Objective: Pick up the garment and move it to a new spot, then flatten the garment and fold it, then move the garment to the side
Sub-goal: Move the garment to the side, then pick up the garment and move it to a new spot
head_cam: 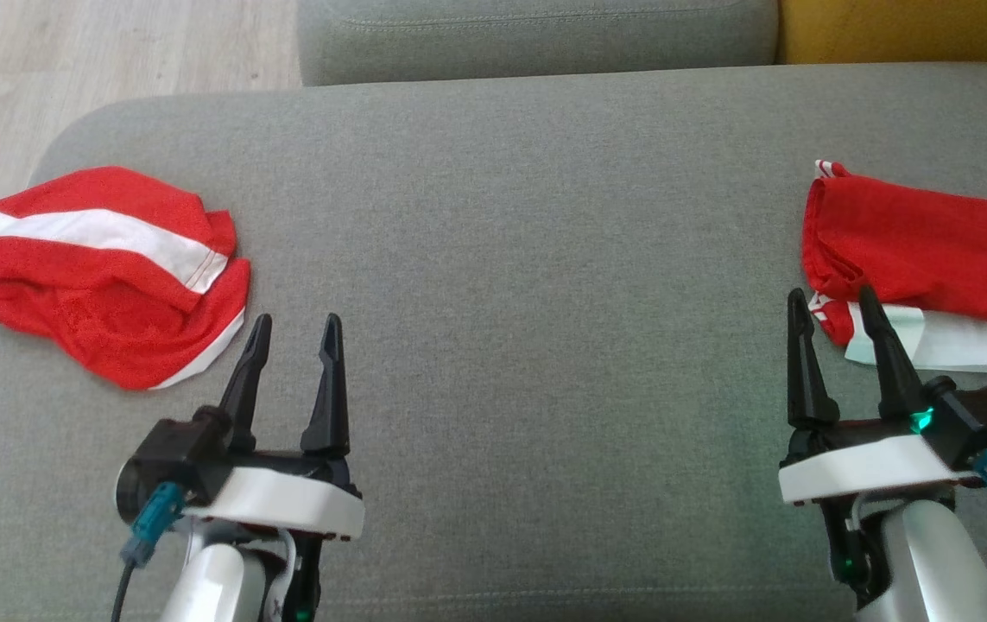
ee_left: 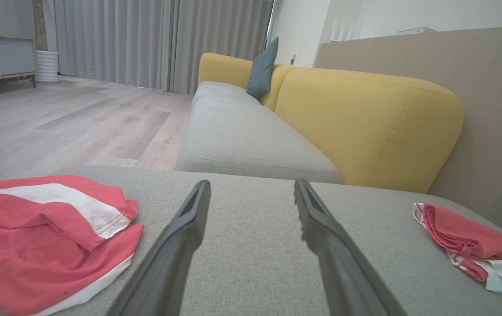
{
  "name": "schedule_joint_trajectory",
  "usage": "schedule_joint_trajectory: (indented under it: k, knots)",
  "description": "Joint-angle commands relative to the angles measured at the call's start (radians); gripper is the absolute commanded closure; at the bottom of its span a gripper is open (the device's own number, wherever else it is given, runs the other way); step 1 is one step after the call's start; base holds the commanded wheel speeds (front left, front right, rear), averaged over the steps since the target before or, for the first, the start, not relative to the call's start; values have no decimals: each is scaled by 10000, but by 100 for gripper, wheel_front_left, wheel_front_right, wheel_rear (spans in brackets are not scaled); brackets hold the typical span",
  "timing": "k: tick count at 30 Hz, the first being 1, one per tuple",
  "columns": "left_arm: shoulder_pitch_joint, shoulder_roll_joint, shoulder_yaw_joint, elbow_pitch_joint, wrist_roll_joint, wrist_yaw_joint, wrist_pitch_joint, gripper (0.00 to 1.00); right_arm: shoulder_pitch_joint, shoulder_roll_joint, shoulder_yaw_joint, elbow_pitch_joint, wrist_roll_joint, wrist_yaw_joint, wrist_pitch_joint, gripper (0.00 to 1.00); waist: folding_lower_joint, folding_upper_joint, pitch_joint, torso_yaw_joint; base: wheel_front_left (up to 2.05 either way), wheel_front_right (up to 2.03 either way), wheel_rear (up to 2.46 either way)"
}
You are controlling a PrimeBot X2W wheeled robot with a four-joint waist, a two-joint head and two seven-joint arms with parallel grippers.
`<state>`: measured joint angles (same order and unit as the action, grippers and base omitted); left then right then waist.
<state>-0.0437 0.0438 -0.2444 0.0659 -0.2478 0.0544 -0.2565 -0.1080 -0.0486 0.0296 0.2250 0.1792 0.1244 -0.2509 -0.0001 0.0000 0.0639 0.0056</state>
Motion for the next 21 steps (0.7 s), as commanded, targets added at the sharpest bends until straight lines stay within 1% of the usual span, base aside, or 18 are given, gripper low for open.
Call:
schedule_joint_trajectory:
  k: [1, 21]
  knots:
    - [-338, 64, 285, -363, 38, 67, -53, 0, -148, -17, 246, -394, 53, 63, -108, 0, 1, 0, 1, 3, 0, 0, 0]
    - [-414, 64, 256, -281, 29, 47, -53, 0, -147, -17, 250, -322, 135, 63, -108, 0, 1, 0, 34, 103, 0, 0, 0]
